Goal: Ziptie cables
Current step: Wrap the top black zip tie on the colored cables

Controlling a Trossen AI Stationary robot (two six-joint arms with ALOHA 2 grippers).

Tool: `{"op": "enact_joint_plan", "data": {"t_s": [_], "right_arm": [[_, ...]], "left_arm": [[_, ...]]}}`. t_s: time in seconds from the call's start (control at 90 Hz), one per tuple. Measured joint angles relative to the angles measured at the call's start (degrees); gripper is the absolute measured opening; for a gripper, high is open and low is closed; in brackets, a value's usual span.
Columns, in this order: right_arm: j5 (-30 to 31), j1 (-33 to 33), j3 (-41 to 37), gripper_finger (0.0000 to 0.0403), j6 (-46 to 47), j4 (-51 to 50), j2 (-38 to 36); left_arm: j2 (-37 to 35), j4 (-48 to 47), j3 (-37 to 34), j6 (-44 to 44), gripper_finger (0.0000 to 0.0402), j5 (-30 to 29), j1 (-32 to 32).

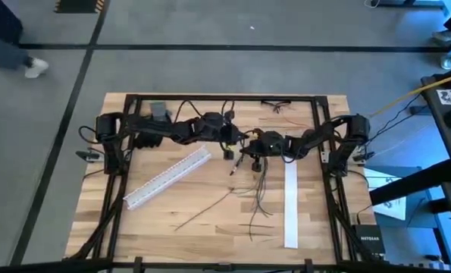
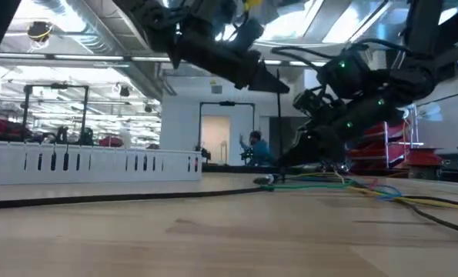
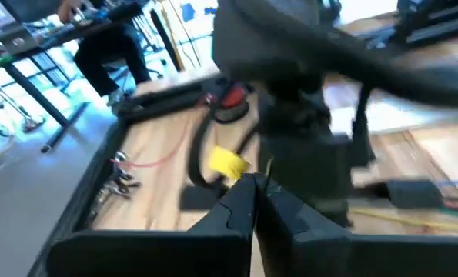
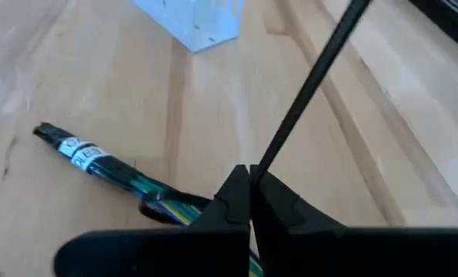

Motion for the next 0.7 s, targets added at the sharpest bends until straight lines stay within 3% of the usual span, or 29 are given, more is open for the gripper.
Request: {"op": "enact_joint_plan", "data": {"t_s": [0.2,0.456,0.7], "right_arm": [[0.0,0.0,0.1,0.0008,0.4,-1.5,0.1],[0.0,0.0,0.6,0.0089,0.8,-2.0,-0.2],[0.0,0.0,2.4,0.0133,0.9,-1.9,-1.7]], "left_arm": [[-0.3,0.6,0.2,-0.6,0.0,0.0,0.0],[-1.0,-2.1,0.2,-3.3,0.0002,-0.1,0.1],[-7.2,-10.9,0.2,-3.5,0.0064,-0.5,0.1]]}}
